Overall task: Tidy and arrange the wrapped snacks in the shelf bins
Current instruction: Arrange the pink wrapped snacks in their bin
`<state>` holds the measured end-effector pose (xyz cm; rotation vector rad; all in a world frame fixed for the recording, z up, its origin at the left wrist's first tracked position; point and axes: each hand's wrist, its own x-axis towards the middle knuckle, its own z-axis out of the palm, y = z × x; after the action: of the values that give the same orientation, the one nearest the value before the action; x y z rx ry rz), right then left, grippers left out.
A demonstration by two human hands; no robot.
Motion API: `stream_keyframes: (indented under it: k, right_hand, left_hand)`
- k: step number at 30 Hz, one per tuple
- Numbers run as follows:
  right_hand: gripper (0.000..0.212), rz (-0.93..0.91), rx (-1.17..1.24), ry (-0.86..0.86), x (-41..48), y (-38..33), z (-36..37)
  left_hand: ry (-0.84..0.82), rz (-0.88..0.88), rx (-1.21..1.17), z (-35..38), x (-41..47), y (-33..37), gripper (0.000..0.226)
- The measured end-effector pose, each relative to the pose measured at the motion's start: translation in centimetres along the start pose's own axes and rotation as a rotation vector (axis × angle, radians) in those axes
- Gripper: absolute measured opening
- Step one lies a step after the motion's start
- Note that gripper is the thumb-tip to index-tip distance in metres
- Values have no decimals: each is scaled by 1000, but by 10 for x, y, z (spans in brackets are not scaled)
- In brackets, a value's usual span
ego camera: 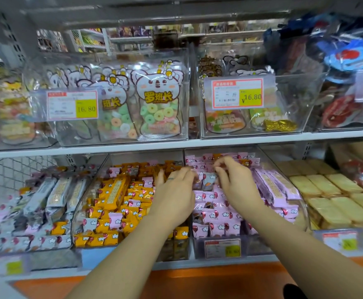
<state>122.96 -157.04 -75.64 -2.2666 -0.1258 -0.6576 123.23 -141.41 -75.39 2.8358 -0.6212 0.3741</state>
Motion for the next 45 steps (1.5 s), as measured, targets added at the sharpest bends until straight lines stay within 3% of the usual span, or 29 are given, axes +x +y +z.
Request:
stream_keyframes:
  k: [3, 8, 14, 17, 24, 29, 33, 38, 45]
  right_hand:
    - [11, -2, -16, 29, 0, 0, -5]
    - [46, 71, -281, -296, 7, 12, 11]
    - [39, 62, -252, -323, 10, 13, 21]
    - [37, 60, -133, -283, 3, 18, 19]
    - [26, -15, 93, 0, -12, 6, -3]
    - [30, -78, 153, 26, -30, -5, -12]
    - [36, -40, 287, 6, -45, -25, -8]
    - [26, 35, 537, -86, -63, -59, 19]
    - [24, -17, 541, -206, -65, -106, 76]
  left_hand:
    - [-38, -14, 17, 3, 5, -2, 43]
    - [-55, -34, -10, 7, 7, -5, 37]
    - [-64, -31, -17, 10, 7, -12, 34]
    - [-80, -22, 2, 10, 11, -13, 35]
    - [-153, -1, 120, 14, 18, -11, 39]
    - [13, -69, -106, 10, 7, -8, 46]
    - [159, -9, -236, -1, -15, -14, 59]
    - [239, 29, -276, -11, -50, -45, 55]
    - [291, -55, -188, -32, -108, -120, 45]
